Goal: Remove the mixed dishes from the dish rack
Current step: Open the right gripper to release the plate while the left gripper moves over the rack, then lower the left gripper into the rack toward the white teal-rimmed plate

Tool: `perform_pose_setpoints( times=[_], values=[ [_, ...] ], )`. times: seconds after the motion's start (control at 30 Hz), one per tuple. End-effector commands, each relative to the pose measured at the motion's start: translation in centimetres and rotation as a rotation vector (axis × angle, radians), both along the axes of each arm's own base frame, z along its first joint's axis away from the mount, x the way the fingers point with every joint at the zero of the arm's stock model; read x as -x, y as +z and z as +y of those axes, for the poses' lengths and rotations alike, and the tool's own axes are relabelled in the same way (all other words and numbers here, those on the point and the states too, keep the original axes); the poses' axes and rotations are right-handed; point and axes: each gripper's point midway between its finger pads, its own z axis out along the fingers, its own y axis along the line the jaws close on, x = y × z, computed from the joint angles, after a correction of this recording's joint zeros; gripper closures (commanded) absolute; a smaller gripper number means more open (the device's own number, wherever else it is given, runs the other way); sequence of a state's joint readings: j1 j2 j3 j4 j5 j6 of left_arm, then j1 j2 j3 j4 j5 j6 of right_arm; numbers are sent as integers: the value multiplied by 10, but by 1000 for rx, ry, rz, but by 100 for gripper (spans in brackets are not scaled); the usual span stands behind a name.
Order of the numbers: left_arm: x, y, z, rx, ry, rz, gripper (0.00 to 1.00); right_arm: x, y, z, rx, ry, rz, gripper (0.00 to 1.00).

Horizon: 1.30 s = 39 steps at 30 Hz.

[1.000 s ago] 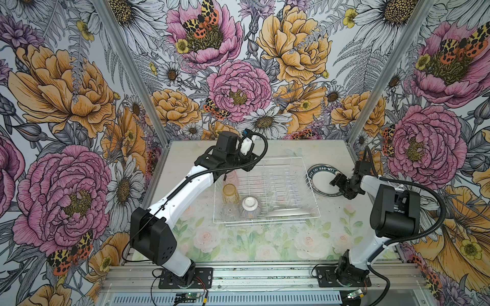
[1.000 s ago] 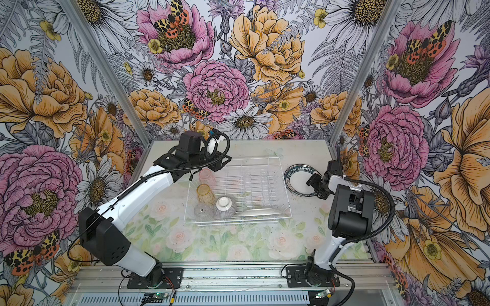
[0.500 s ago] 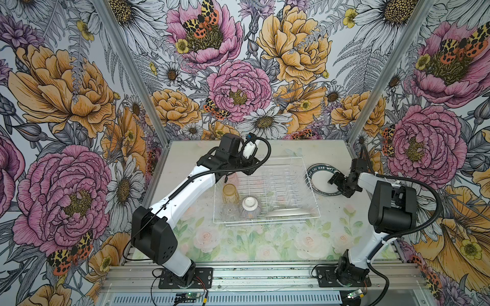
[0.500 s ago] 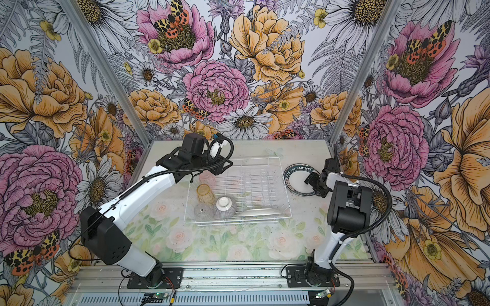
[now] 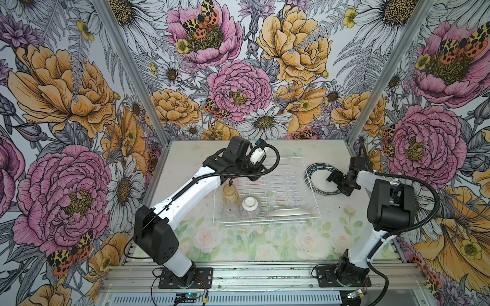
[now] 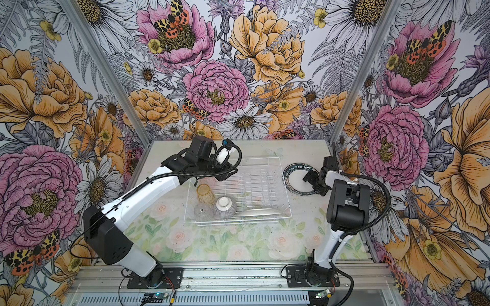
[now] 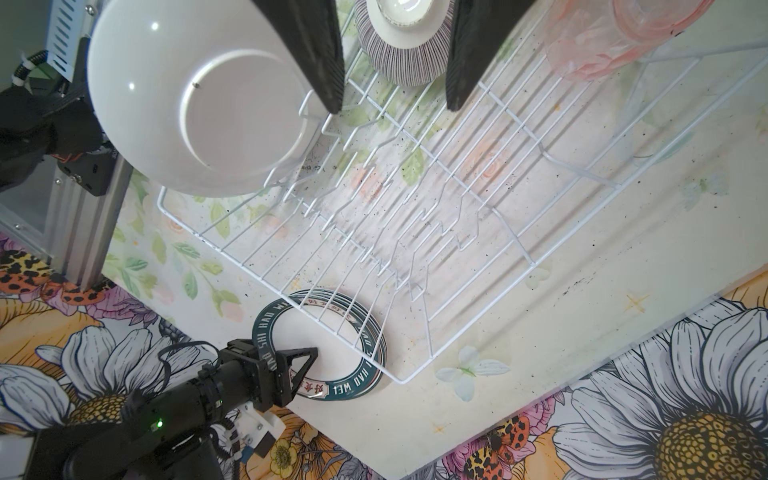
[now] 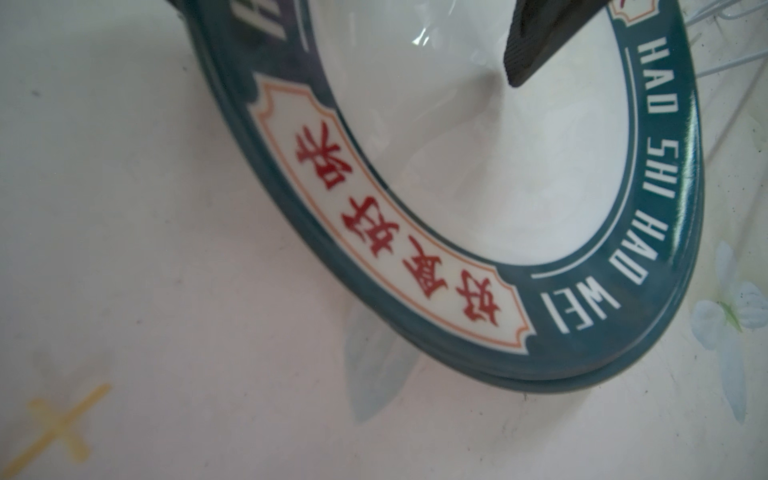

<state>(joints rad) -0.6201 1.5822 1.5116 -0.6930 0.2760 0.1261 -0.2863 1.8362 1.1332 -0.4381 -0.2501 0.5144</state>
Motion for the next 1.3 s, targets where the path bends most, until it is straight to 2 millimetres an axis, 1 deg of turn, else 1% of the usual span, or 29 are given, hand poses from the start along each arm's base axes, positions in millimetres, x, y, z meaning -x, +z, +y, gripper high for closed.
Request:
perform_pose_setpoints(
  times=[0.0, 0.1, 0.2, 0.3, 0.4, 0.5, 0.7, 0.97, 1.1, 1.27],
  values=[
    [-1, 5, -2, -28, -11, -28, 58, 0, 19, -1, 39, 2, -45, 6],
    [0, 3, -5, -30, -21, -26, 58, 3, 24, -3, 56, -7, -52, 3],
    [1, 3, -6, -36, -22, -31, 59, 8, 23, -5, 75, -21, -41, 1],
    [2, 3, -5, -40, -23, -36, 59, 14, 22, -8, 99, -31, -31, 1],
    [1, 0, -4, -49, -24, -38, 59, 15, 20, -8, 105, -32, -23, 1],
    [1, -2, -4, -55, -26, -36, 59, 12, 19, -8, 113, -33, -18, 1],
    [0, -7, -4, -64, -33, -32, 59, -1, 21, -7, 150, -27, -15, 1],
    [0, -11, -1, -72, -33, -27, 59, -16, 21, -1, 178, -13, -14, 1],
    [0, -11, -1, -71, -36, -27, 59, -18, 17, 0, 180, -11, -6, 1],
    [9, -8, -6, -61, -76, -26, 59, -13, 23, -5, 200, -21, -13, 1]
  ],
)
